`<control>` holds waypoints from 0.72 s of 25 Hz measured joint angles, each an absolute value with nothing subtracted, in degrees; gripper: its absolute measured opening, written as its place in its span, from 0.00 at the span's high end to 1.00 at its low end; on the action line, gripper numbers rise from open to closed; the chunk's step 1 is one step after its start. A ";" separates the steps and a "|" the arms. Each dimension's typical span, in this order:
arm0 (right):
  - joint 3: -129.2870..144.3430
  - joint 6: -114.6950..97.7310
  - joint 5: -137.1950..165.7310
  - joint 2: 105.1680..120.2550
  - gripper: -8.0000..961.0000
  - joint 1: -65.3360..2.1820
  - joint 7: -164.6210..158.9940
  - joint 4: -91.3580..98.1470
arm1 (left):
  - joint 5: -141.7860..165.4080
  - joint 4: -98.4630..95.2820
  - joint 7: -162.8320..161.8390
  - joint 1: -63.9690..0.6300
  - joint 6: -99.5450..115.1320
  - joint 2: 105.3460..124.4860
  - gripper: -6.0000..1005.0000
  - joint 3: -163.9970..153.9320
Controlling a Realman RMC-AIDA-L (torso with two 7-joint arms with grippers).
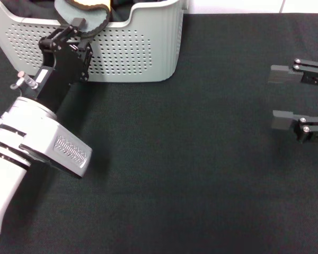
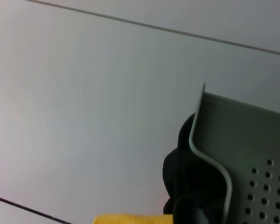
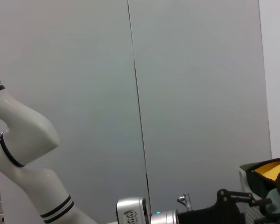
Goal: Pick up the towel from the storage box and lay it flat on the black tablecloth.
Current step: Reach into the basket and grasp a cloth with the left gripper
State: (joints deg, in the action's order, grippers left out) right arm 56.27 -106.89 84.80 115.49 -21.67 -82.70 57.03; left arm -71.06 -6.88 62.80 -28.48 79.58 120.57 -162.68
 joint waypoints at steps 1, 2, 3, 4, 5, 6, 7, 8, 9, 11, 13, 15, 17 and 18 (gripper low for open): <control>56.24 -106.88 84.81 115.49 0.20 -21.69 -82.70 57.04 | -71.06 -7.17 62.73 -28.48 79.50 120.56 0.60 -162.68; 56.22 -106.87 84.81 115.48 0.20 -21.72 -82.70 57.04 | -71.05 -7.39 62.70 -28.49 79.43 120.54 0.62 -162.69; 56.20 -106.87 84.81 115.48 0.20 -21.72 -82.70 57.04 | -71.04 -7.57 62.69 -28.52 79.35 120.52 0.64 -162.69; 56.18 -106.86 84.81 115.48 0.20 -21.72 -82.70 57.04 | -71.04 -7.62 62.69 -28.56 79.33 120.52 0.65 -162.69; 56.17 -106.86 84.82 115.48 0.20 -21.72 -82.70 57.04 | -71.03 -7.64 62.68 -28.59 79.31 120.51 0.67 -162.69; 56.17 -106.86 84.81 115.48 0.20 -21.72 -82.70 57.04 | -71.03 -7.65 62.68 -28.61 79.31 120.51 0.69 -162.69; 56.16 -106.86 84.82 115.48 0.20 -21.72 -82.70 57.04 | -71.02 -7.64 62.67 -28.65 79.30 120.50 0.70 -162.69; 56.14 -106.85 84.81 115.48 0.20 -21.72 -82.70 57.04 | -71.01 -7.65 62.67 -28.68 79.29 120.50 0.73 -162.69; 56.12 -106.83 84.81 115.48 0.20 -21.71 -82.70 57.04 | -71.01 -7.64 62.67 -28.76 79.27 120.49 0.75 -162.69; 56.08 -106.80 84.83 115.48 0.20 -21.71 -82.70 57.03 | -71.01 -7.64 62.66 -28.89 79.23 120.49 0.79 -162.69; 56.07 -106.79 84.88 115.48 0.20 -21.70 -82.70 57.04 | -71.01 -7.64 62.66 -28.97 79.19 120.48 0.82 -162.69; 56.07 -106.78 84.88 115.48 0.20 -21.70 -82.70 57.04 | -71.01 -7.64 62.66 -28.99 79.18 120.44 0.83 -162.69; 56.07 -106.78 84.88 115.48 0.20 -21.71 -82.70 57.04 | -71.01 -7.61 62.66 -29.00 79.18 120.41 0.84 -162.69; 56.07 -106.78 84.88 115.48 0.20 -21.71 -82.70 57.04 | -71.01 -7.59 62.66 -29.00 79.18 120.40 0.85 -162.69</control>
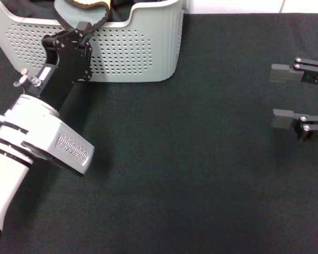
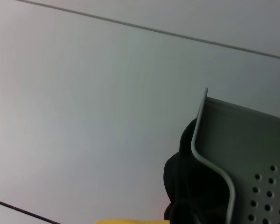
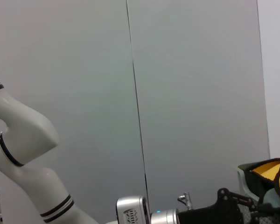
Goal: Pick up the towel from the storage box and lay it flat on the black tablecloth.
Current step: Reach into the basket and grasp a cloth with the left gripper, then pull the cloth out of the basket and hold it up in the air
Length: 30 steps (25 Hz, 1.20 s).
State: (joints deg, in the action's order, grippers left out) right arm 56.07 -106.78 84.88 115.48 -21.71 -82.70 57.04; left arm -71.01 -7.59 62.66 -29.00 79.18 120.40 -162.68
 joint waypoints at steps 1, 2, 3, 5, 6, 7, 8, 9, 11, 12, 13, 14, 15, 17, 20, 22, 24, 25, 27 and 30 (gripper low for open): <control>56.07 -106.78 84.88 115.48 0.20 -21.71 -82.70 57.04 | -71.01 -7.58 62.66 -29.00 79.18 120.40 0.87 -162.68; 56.06 -106.78 84.88 115.48 0.20 -21.70 -82.70 57.04 | -71.01 -7.60 62.66 -28.99 79.18 120.40 0.89 -162.67; 56.04 -106.78 84.88 115.48 0.20 -21.70 -82.70 57.04 | -71.02 -7.67 62.64 -28.96 79.21 120.40 0.91 -162.62; 56.00 -106.78 84.88 115.48 0.20 -21.70 -82.70 57.04 | -71.07 -7.88 61.92 -28.86 79.88 120.43 0.95 -162.31; 55.99 -106.78 84.89 115.49 0.20 -21.70 -82.70 57.04 | -71.07 -7.88 61.92 -28.86 79.88 120.43 0.95 -162.31; 55.97 -106.78 84.93 115.48 0.20 -21.71 -82.70 57.04 | -71.08 -8.09 60.98 -28.81 80.65 120.44 0.95 -162.24; 55.94 -106.77 84.96 115.48 0.20 -21.70 -82.70 57.04 | -71.13 -8.38 59.85 -28.73 81.60 120.42 0.95 -162.23; 55.92 -106.78 84.98 115.48 0.20 -21.71 -82.70 57.04 | -71.17 -8.73 58.53 -28.59 82.61 120.37 0.95 -162.24; 55.88 -106.79 84.99 115.48 0.20 -21.70 -82.70 57.04 | -71.51 -9.38 53.58 -28.27 86.22 120.25 0.95 -162.16; 55.86 -106.78 84.99 115.46 0.20 -21.70 -82.70 57.04 | -71.75 -9.48 51.02 -28.19 88.08 120.21 0.95 -162.06; 55.84 -106.78 84.97 115.44 0.20 -21.71 -82.70 57.04 | -71.99 -9.42 47.29 -28.07 90.76 120.17 0.96 -161.95; 55.82 -106.78 84.96 115.41 0.20 -21.70 -82.70 57.04 | -72.17 -9.31 44.33 -28.01 92.83 120.12 0.96 -161.88; 55.80 -106.78 84.96 115.40 0.20 -21.70 -82.70 57.04 | -72.20 -9.08 41.04 -27.84 95.07 120.07 0.96 -161.87; 55.80 -106.78 84.96 115.39 0.20 -21.70 -82.72 57.04 | -72.19 -8.69 34.45 -27.42 98.90 119.91 0.96 -161.88; 55.80 -106.78 84.96 115.34 0.20 -21.71 -82.77 57.04 | -72.17 -7.84 25.77 -26.83 102.69 119.66 0.96 -161.81; 55.80 -106.78 84.96 115.32 0.20 -21.71 -82.78 57.04 | -72.31 -5.52 13.90 -26.51 106.86 119.54 0.96 -161.49; 55.80 -106.78 84.95 115.31 0.20 -21.71 -82.79 57.04 | -72.69 -3.59 0.32 -26.40 110.06 118.94 0.96 -160.27; 55.80 -106.78 84.95 115.31 0.20 -21.71 -82.79 57.04 | -72.69 -3.59 0.32 -26.40 110.06 118.94 0.96 -160.27; 55.82 -106.78 84.94 115.31 0.20 -21.72 -82.79 57.03 | -73.41 -1.11 -16.80 -26.39 112.26 117.74 0.96 -158.72; 55.80 -106.78 84.95 115.30 0.20 -21.71 -82.79 57.03 | -74.52 4.02 -43.10 -27.01 113.12 114.84 0.97 -158.06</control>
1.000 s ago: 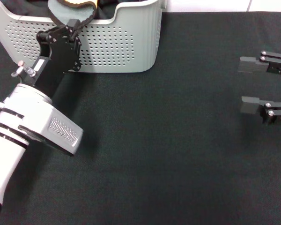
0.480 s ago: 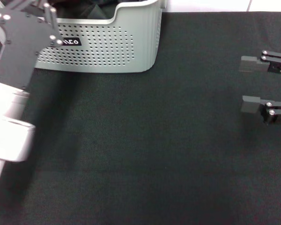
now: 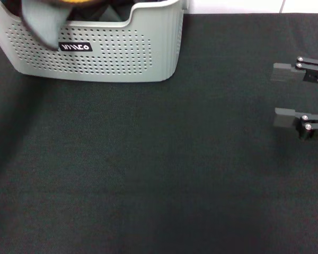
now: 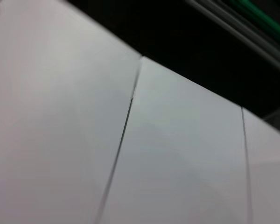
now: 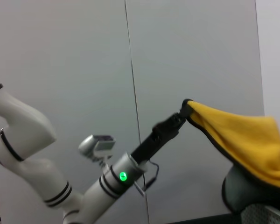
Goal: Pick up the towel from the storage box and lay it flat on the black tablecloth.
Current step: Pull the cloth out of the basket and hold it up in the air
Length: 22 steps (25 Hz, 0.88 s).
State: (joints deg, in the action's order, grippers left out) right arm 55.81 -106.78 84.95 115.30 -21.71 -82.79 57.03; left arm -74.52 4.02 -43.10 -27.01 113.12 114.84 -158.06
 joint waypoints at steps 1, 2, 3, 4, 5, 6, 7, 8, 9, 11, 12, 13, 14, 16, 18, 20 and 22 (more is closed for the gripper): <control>55.81 -106.78 84.95 115.30 0.20 -21.72 -82.78 57.00 | -74.26 6.13 -51.40 -27.40 113.17 113.99 0.97 -158.51; 55.81 -106.77 84.96 115.31 0.20 -21.74 -82.75 56.95 | -74.14 7.94 -57.40 -27.79 113.28 113.27 0.97 -159.07; 55.80 -106.76 84.96 115.31 0.20 -21.78 -82.72 56.93 | -73.73 10.10 -64.78 -28.21 113.53 112.77 0.97 -160.05; 55.80 -106.74 84.96 115.31 0.20 -21.85 -82.69 56.90 | -73.74 11.05 -67.69 -28.37 113.79 112.62 0.97 -160.56; 55.80 -106.72 84.97 115.31 0.20 -22.02 -82.68 56.86 | -73.86 12.91 -72.69 -28.64 114.49 112.41 0.97 -161.53; 55.80 -106.71 84.98 115.31 0.20 -22.18 -82.68 56.81 | -74.00 14.19 -75.62 -28.79 115.34 112.35 0.97 -162.23; 55.81 -106.70 84.98 115.31 0.20 -22.37 -82.67 56.73 | -73.96 15.20 -78.21 -29.08 115.94 112.30 0.98 -162.52; 55.80 -106.70 84.98 115.30 0.20 -22.52 -82.67 56.67 | -73.74 16.13 -80.89 -29.39 116.46 112.25 0.98 -162.74; 55.81 -106.70 84.99 115.26 0.20 -22.66 -82.67 56.62 | -73.29 16.96 -83.49 -29.76 116.72 112.05 0.98 -162.82; 55.80 -106.70 84.99 115.12 0.20 -22.91 -82.66 56.60 | -71.45 17.95 -89.11 -30.62 116.92 110.99 0.98 -162.90; 55.80 -106.70 84.99 115.06 0.20 -23.03 -82.66 56.58 | -70.42 17.99 -90.56 -30.96 116.97 110.40 0.98 -162.94; 55.80 -106.70 85.00 115.00 0.20 -23.10 -82.64 56.53 | -68.69 18.08 -92.45 -31.52 117.04 109.44 0.98 -162.96; 55.81 -106.68 84.99 114.97 0.20 -23.17 -82.62 56.48 | -66.52 18.10 -93.68 -32.09 117.06 108.62 0.98 -162.97; 55.81 -106.64 85.01 114.90 0.20 -23.29 -82.40 56.40 | -61.79 18.13 -95.34 -33.43 117.07 106.73 0.98 -162.99; 55.82 -106.40 85.15 114.90 0.20 -23.51 -82.12 56.36 | -59.34 18.26 -95.83 -34.16 117.07 105.62 0.98 -162.99; 55.84 -106.09 85.41 115.01 0.20 -23.74 -81.98 56.34 | -55.62 18.99 -96.13 -35.27 117.06 104.29 0.98 -163.01; 55.85 -105.71 85.65 115.08 0.20 -23.79 -81.94 56.34 | -51.58 20.12 -96.28 -36.63 117.06 103.14 0.98 -163.02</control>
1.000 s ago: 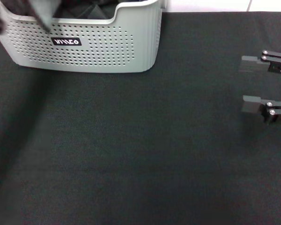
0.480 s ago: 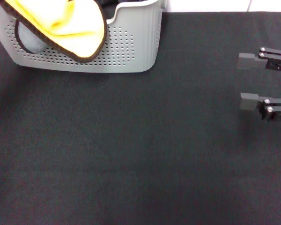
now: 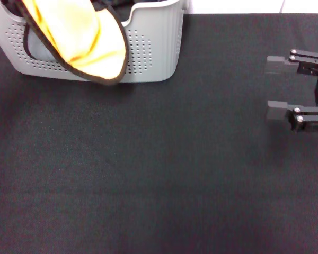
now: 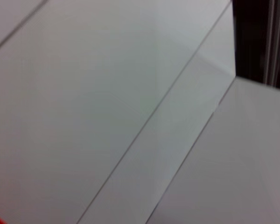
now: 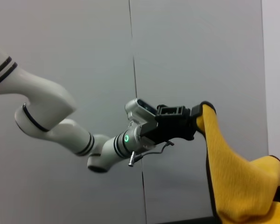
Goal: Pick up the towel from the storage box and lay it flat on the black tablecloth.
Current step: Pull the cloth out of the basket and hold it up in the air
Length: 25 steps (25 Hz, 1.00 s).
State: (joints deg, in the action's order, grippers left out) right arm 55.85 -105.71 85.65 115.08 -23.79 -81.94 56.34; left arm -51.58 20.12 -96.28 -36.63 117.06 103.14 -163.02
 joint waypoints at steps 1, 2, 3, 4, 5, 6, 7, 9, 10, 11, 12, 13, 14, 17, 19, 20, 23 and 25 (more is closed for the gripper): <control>55.88 -105.16 86.04 115.12 0.20 -23.84 -81.93 56.33 | -49.96 20.73 -96.40 -37.25 117.06 102.57 0.98 -163.03; 55.88 -105.16 86.04 115.12 0.20 -23.84 -81.93 56.33 | -48.91 21.14 -96.51 -37.59 117.07 102.20 0.98 -163.04; 55.92 -104.93 86.25 115.14 0.20 -23.86 -81.92 56.33 | -48.08 21.81 -96.70 -37.90 117.07 101.75 0.98 -163.04; 55.96 -104.77 86.43 115.17 0.20 -23.91 -81.92 56.31 | -47.94 22.35 -96.92 -37.99 117.07 101.46 0.98 -163.03; 55.98 -104.63 86.57 115.18 0.20 -23.93 -81.91 56.22 | -47.98 22.67 -97.04 -37.95 117.07 101.35 0.98 -163.04; 55.94 -104.53 86.66 115.18 0.20 -23.96 -81.91 56.07 | -48.40 23.41 -97.10 -37.68 117.06 101.26 0.98 -163.04; 55.93 -104.48 86.67 115.19 0.20 -23.97 -81.91 55.90 | -48.67 23.89 -97.12 -37.46 117.04 101.24 0.98 -163.04; 55.84 -104.23 86.67 115.16 0.20 -24.00 -81.91 55.65 | -49.89 25.32 -97.12 -36.08 116.91 101.20 0.98 -163.04; 55.84 -103.90 86.67 115.16 0.20 -24.08 -81.91 55.61 | -50.47 25.92 -97.11 -35.12 116.88 101.25 0.98 -163.03; 55.86 -103.57 86.67 115.15 0.20 -24.20 -81.91 55.60 | -51.21 26.55 -97.06 -34.08 116.88 101.37 0.98 -163.04; 55.95 -102.82 86.67 115.16 0.20 -24.41 -81.91 55.53 | -52.06 27.03 -97.01 -33.21 116.85 101.46 0.98 -163.03; 56.03 -102.32 86.67 115.18 0.20 -24.58 -81.91 55.49 | -52.90 27.45 -96.94 -32.19 116.83 101.62 0.98 -163.04; 56.05 -102.02 86.67 115.18 0.20 -24.70 -81.91 55.48 | -54.37 27.61 -96.91 -31.13 116.79 101.78 0.98 -163.04; 56.18 -101.20 86.68 115.22 0.20 -25.77 -81.91 55.04 | -58.26 27.76 -96.68 -28.31 116.77 102.29 0.98 -163.04; 56.29 -100.48 86.68 115.16 0.20 -26.40 -81.91 54.64 | -59.45 27.81 -96.41 -27.20 116.80 102.42 0.98 -163.03; 56.31 -99.89 86.67 115.13 0.20 -26.60 -81.91 54.55 | -59.61 27.82 -96.32 -26.88 116.82 102.45 0.98 -163.03; 56.33 -98.22 86.71 115.17 0.20 -27.40 -81.91 54.34 | -59.76 28.00 -96.26 -26.52 116.86 102.47 0.98 -163.03; 56.35 -96.82 86.95 115.31 0.20 -28.03 -81.91 54.17 | -60.40 28.52 -96.25 -26.11 116.82 102.49 0.98 -162.99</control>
